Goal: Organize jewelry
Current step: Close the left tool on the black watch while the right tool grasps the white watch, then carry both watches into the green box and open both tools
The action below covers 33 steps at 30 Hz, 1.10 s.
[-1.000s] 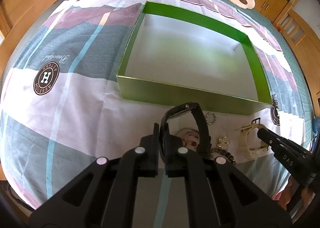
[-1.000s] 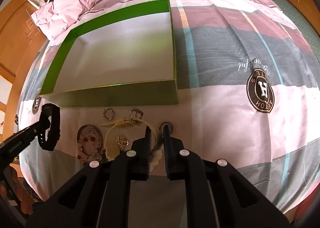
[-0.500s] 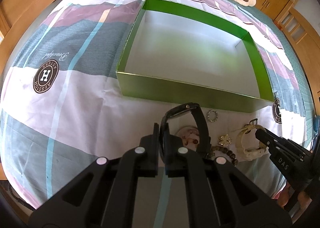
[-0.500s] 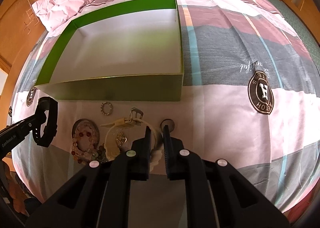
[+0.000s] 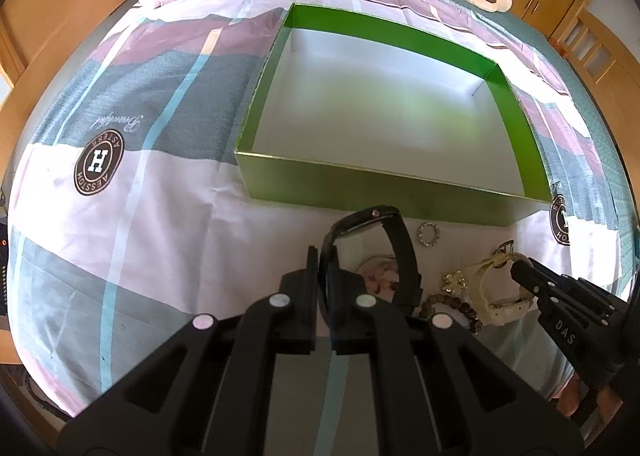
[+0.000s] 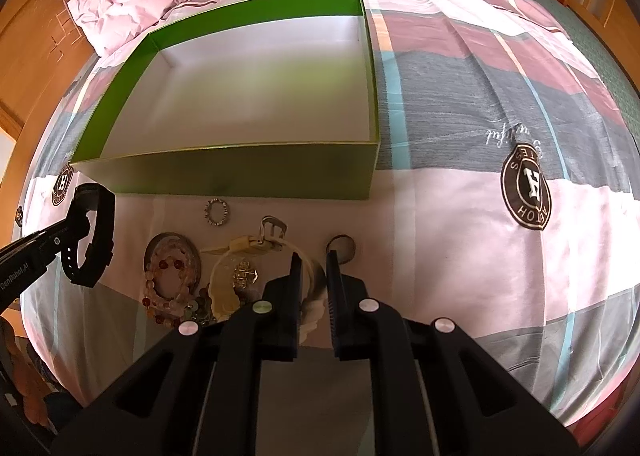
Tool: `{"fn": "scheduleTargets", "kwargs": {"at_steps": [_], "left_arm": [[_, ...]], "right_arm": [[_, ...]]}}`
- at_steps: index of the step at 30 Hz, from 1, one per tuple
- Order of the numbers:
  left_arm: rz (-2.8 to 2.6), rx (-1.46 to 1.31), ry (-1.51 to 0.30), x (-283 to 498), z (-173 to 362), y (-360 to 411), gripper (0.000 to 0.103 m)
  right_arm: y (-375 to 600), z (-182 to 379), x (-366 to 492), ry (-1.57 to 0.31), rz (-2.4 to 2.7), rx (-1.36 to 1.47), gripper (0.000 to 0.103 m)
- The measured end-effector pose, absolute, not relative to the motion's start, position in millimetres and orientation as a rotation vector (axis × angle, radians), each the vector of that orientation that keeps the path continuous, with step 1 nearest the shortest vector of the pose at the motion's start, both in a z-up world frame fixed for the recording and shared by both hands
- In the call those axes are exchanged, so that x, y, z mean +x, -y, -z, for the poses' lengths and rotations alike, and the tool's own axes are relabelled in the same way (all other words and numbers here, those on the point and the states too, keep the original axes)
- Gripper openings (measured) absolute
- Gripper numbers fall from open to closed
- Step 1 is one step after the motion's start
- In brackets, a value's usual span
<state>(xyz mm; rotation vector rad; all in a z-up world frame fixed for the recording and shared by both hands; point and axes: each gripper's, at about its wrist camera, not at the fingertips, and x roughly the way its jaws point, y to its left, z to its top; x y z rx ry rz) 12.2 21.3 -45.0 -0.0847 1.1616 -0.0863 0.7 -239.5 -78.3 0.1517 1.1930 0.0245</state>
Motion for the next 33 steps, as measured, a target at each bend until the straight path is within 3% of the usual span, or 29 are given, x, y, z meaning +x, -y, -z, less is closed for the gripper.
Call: {"fn": "scheduleTargets", "kwargs": {"at_steps": [4,9,14,18,28,33], "left_arm": [[0.079,-0.077,-1.129,11.0,39.8,-21.8,0.004],[0.066,-0.062,-0.967,11.8,8.9,-22.9,0.004],[0.087,-0.091,-0.919,40.5,-6.0,-26.9,0.004],[0.086,-0.060,-0.854,61.3,-6.2,-24.4,0.004],[0.049,-0.090,-0.961,102.2,32.2,-31.3,0.005],[0.053,-0.059,-1.005,104.5,43.4,-24.0,0.015]], "right_arm": [[238.5,72.6,-0.5,-1.158,-0.054,0.169,0.011],[234.0,30.6,-5.6,-0.945,-0.106,0.168,0.011],[238.2,5.7,16.0,-0.823,-0.099,0.188,0.011],[242.6,19.5,43.8,-0.858,-0.083,0.237,0.011],[250.6,62.6,89.5,-0.924,-0.007,0.232,0.012],[241.7,72.8,90.8,-0.970,-0.023,0.206,0.018]]}}
